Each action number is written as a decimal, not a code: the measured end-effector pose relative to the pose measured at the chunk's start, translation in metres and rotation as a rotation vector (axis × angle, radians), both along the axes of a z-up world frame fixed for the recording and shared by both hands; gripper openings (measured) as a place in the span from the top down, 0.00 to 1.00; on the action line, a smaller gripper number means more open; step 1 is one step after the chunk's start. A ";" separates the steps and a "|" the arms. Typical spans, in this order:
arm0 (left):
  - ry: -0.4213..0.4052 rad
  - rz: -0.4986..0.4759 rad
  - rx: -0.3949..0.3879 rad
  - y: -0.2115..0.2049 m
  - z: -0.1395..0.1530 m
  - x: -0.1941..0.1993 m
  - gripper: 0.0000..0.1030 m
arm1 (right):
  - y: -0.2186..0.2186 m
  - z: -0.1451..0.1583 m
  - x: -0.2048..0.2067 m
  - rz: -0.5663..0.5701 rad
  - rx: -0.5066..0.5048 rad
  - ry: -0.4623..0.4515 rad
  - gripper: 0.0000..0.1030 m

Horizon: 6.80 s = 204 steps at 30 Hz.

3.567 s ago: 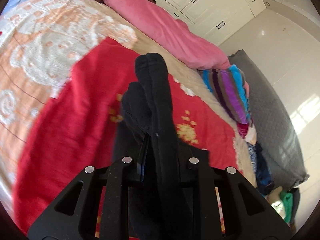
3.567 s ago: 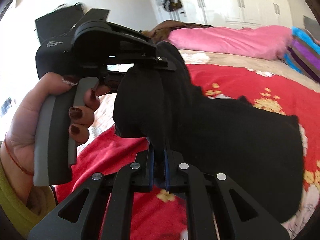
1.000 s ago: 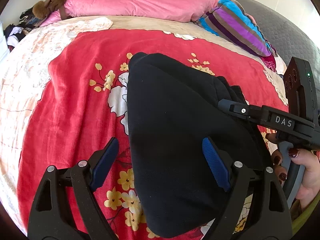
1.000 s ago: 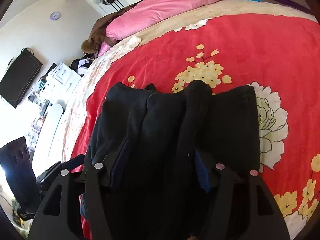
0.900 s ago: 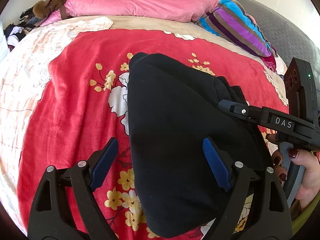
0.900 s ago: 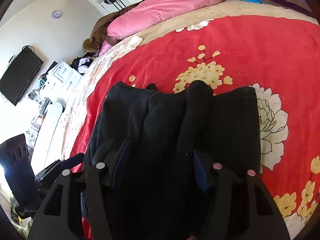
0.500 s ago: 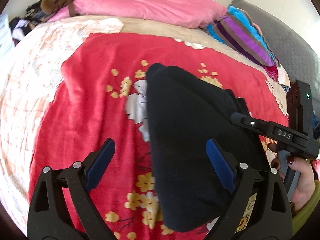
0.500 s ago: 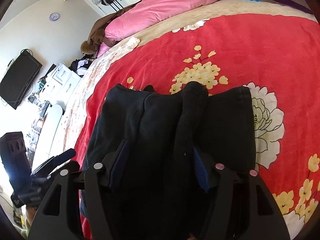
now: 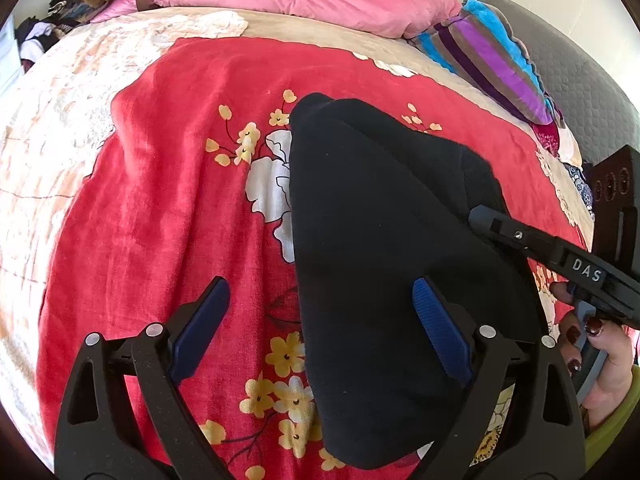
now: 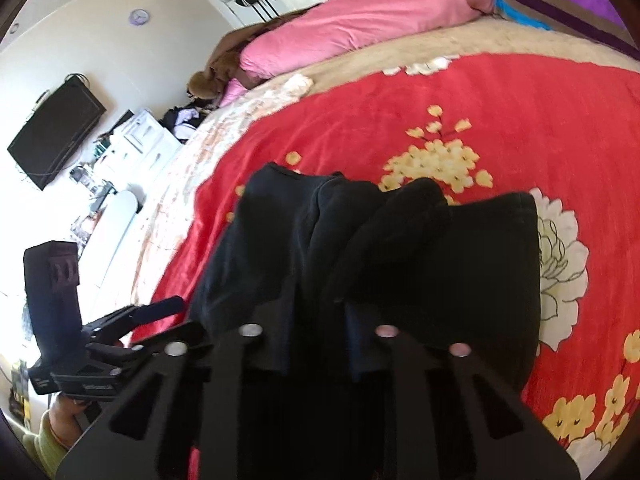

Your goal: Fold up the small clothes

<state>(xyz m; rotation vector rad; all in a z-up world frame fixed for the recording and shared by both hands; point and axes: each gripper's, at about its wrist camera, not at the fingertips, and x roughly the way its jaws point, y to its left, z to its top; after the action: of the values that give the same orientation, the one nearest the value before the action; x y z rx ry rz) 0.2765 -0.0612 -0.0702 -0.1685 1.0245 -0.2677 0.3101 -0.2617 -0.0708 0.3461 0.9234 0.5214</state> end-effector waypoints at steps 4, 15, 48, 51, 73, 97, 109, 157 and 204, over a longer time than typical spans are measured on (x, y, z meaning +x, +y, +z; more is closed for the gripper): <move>-0.014 0.001 -0.019 0.004 0.007 0.000 0.17 | 0.006 0.023 -0.007 0.026 0.006 -0.081 0.86; -0.047 -0.041 -0.100 -0.003 0.027 -0.008 0.17 | 0.002 0.062 -0.017 0.050 -0.026 -0.138 0.88; 0.004 -0.123 -0.125 -0.013 0.017 -0.007 0.14 | -0.064 0.056 -0.039 -0.041 -0.065 -0.029 0.64; 0.006 -0.082 -0.127 0.003 0.019 -0.003 0.14 | -0.053 0.066 -0.055 0.037 -0.103 -0.067 0.58; 0.105 -0.131 -0.129 -0.017 -0.016 0.001 0.11 | -0.004 0.010 -0.106 0.575 -0.327 -0.039 0.86; 0.046 -0.146 -0.092 -0.026 0.006 -0.003 0.10 | -0.057 0.051 -0.107 0.179 -0.205 -0.024 0.81; 0.046 -0.153 -0.031 -0.031 -0.001 -0.004 0.10 | -0.046 0.019 -0.052 -0.003 -0.059 0.154 0.54; 0.054 -0.229 -0.042 -0.059 -0.007 -0.017 0.10 | -0.061 0.000 -0.050 -0.102 -0.223 0.039 0.47; 0.051 -0.112 -0.163 -0.035 -0.027 0.004 0.08 | -0.072 -0.037 -0.020 -0.112 0.007 0.206 0.13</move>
<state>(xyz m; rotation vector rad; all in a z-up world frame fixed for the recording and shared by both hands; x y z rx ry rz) 0.2806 -0.0962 -0.0973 -0.2672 1.0639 -0.4513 0.2897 -0.3337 -0.1080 0.4612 1.0943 0.3904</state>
